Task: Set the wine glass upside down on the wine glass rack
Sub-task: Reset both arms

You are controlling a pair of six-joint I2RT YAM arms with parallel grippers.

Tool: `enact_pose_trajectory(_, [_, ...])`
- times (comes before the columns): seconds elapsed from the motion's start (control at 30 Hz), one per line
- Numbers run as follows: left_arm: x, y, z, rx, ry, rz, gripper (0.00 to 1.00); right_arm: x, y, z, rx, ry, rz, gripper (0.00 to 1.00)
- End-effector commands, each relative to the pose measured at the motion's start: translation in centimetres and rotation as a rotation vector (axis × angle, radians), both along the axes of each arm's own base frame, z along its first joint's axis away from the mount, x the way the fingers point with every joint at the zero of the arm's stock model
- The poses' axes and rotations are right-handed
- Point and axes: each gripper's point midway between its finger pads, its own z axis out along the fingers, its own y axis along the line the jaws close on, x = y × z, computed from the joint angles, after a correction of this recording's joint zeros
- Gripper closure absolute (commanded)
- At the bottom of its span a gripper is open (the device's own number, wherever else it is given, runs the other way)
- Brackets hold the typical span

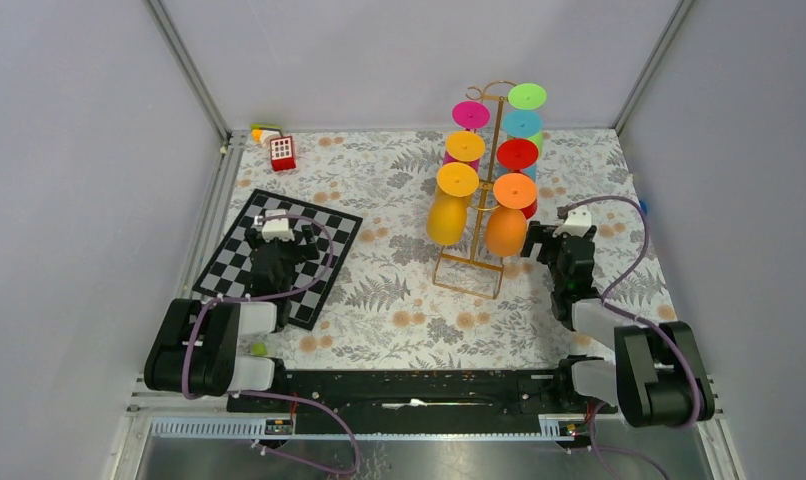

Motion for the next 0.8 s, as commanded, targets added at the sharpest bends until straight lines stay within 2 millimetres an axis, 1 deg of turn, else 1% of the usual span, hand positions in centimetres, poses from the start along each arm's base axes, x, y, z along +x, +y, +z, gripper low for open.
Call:
enact_pose_trajectory(0.0, [1.7,0.2,3.5,-0.005,-0.114,0.004,0.01,1.2,1.6,0.2,-0.073,-0.110,0.145,0.00])
enact_pose_trajectory(0.03, [1.7,0.1,3.5,-0.006,-0.113,0.003,0.01,1.6,1.4,0.5,-0.064,-0.132,0.128,0.01])
enact_pose_trajectory(0.07, [1.7,0.1,3.6,-0.007,-0.115,0.002,0.01,1.8,0.8,0.6,-0.065,-0.116,0.090,0.00])
enact_pose_trajectory(0.13, [1.8,0.1,3.6,-0.006,-0.114,0.003,0.01,2.1,-0.2,0.1,-0.058,-0.060,0.024,0.00])
enact_pose_trajectory(0.3, [1.7,0.1,3.6,-0.006,-0.115,0.003,0.01,2.2,-0.4,0.4,-0.049,-0.084,0.006,0.00])
enact_pose_trajectory(0.77, [1.9,0.0,3.5,-0.006,-0.109,-0.006,0.01,2.2,-0.4,0.3,-0.049,-0.080,0.007,0.01])
